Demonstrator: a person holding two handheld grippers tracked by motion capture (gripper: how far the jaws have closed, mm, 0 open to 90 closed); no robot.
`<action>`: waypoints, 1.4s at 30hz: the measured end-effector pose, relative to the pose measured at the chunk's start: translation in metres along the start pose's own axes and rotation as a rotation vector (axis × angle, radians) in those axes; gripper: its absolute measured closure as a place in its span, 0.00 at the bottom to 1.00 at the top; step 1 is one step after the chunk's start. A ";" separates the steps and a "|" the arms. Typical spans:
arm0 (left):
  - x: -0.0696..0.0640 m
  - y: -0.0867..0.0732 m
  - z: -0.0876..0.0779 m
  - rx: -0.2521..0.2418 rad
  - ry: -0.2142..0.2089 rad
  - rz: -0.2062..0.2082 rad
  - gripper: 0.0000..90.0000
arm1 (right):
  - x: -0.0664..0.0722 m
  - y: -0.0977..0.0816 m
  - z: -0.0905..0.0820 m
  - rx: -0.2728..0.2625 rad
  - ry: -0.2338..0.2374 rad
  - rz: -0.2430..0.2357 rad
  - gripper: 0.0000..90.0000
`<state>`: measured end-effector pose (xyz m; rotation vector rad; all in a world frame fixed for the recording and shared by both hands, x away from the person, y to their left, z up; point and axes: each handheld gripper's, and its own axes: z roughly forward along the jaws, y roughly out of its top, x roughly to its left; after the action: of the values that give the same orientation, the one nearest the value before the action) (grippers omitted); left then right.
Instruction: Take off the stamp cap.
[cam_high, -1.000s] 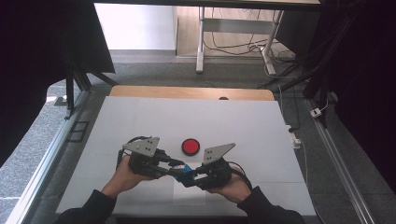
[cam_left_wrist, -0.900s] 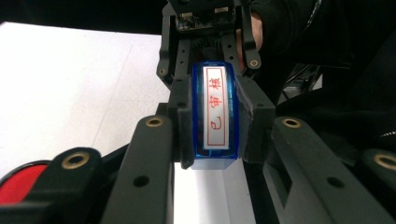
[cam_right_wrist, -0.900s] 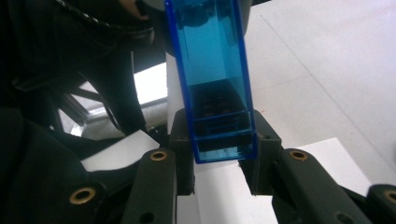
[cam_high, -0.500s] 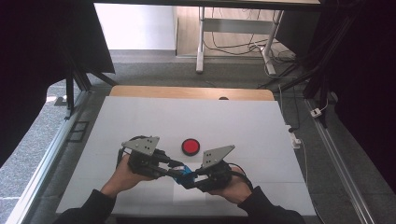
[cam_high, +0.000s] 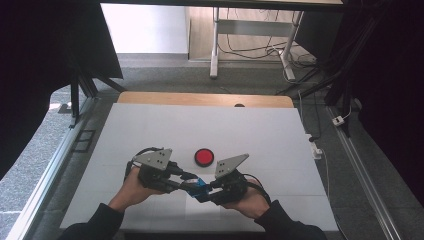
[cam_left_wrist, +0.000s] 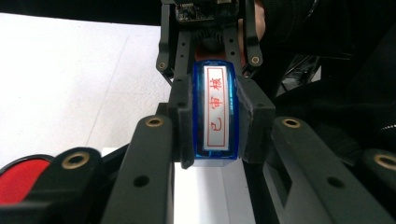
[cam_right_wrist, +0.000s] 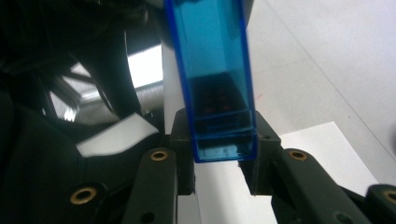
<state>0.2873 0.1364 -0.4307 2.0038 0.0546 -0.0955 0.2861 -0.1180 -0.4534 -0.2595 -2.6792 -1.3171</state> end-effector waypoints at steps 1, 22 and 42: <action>0.000 0.000 -0.003 -0.008 0.005 -0.002 0.79 | 0.000 -0.001 0.000 0.019 -0.011 -0.019 0.76; -0.002 -0.004 -0.007 0.002 0.085 -0.077 0.79 | 0.001 -0.006 -0.017 -0.028 -0.141 -0.042 0.76; -0.007 -0.006 -0.006 0.019 0.146 -0.102 0.79 | 0.002 -0.014 -0.038 -0.070 -0.239 -0.006 0.76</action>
<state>0.2800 0.1445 -0.4325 2.0242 0.2499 -0.0147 0.2831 -0.1563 -0.4403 -0.4437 -2.8305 -1.4688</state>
